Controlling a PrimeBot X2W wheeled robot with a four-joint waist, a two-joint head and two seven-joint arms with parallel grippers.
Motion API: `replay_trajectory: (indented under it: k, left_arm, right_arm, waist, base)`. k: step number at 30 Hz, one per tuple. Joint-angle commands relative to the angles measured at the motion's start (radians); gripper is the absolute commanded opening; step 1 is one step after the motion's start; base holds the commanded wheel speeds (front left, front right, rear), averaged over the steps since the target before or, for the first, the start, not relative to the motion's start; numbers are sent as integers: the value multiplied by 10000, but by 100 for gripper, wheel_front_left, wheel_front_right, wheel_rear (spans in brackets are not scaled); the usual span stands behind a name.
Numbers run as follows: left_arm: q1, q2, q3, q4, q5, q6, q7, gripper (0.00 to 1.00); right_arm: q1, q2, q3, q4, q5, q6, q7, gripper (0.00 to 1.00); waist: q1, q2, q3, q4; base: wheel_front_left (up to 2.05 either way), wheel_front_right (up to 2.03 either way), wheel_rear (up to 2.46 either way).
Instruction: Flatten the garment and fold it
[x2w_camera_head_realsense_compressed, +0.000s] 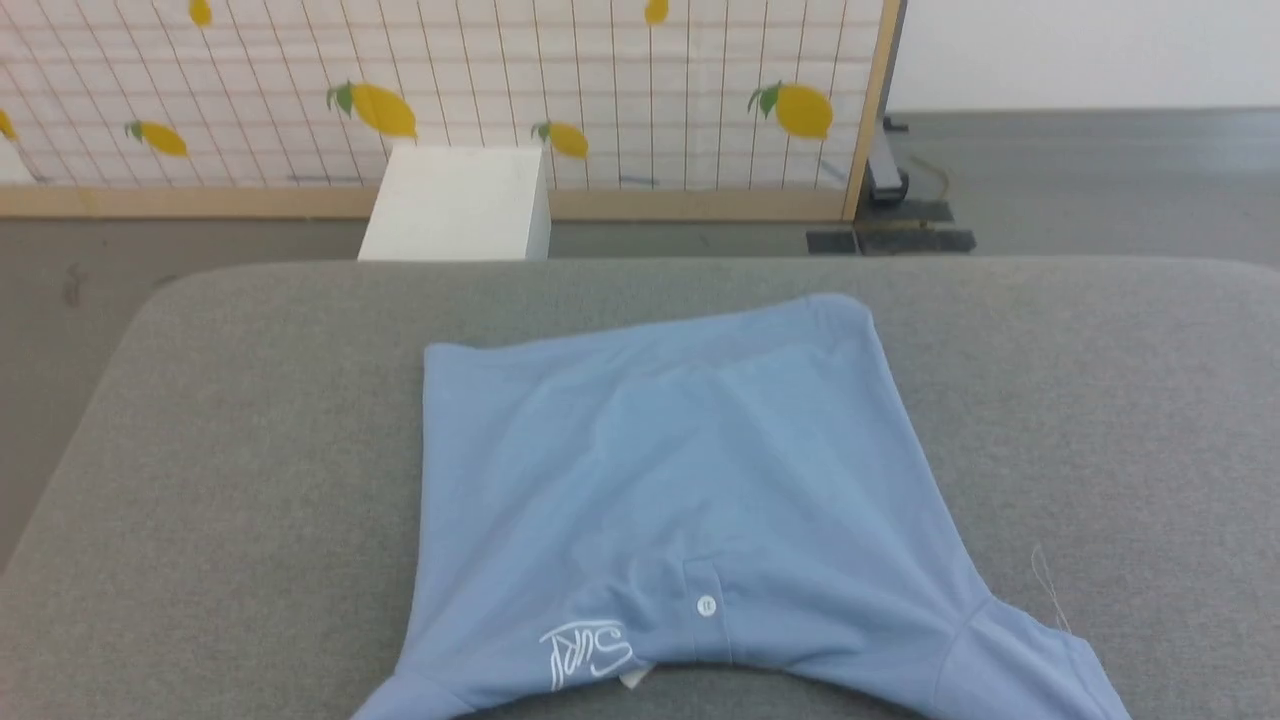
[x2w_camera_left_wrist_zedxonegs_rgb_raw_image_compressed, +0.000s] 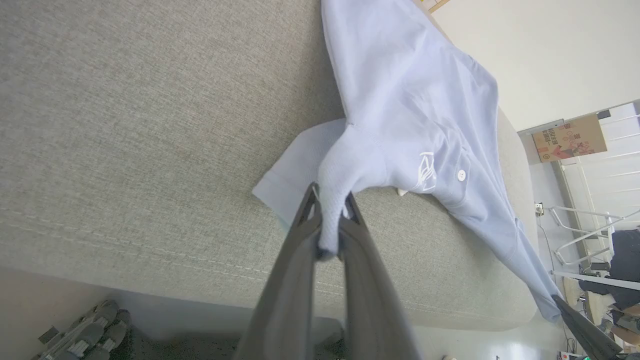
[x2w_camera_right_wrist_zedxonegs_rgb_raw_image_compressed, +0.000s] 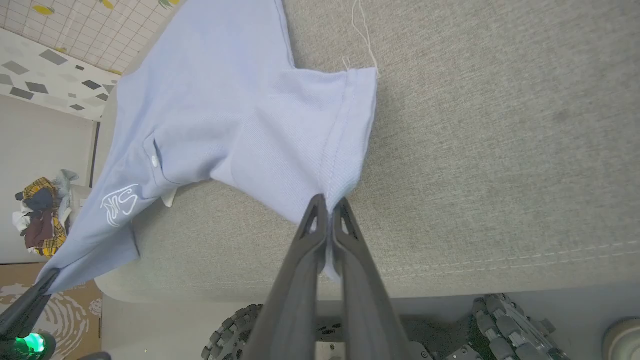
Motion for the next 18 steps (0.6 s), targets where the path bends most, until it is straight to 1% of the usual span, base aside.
replay_trajectory:
  k: [1, 12, 15, 18]
  left_arm:
    - [228, 102, 12, -118, 48, 41, 19, 0]
    - [968, 159, 6, -1058, 53, 51, 15, 0]
    - [759, 139, -40, -1135, 216, -48, -154, 0]
    - [355, 134, -139, -995, 508, -155, -362, 0]
  right_arm:
    - [173, 7, -67, -177, 119, -13, 60, 0]
    - [1006, 8, -363, -1016, 513, -13, 227, 0]
    - [832, 8, -303, -1144, 118, -13, 48, 0]
    - [470, 8, -89, -1258, -708, -13, -210, 0]
  waist:
    - [1, 0, -302, -64]
    - [1, 0, -433, -120]
    - [1, 0, -340, -103]
    - [1, 0, -149, -69]
  base:
    - [0, 0, 0]
    - [0, 0, 0]
    - [0, 0, 0]
    - [0, 0, 0]
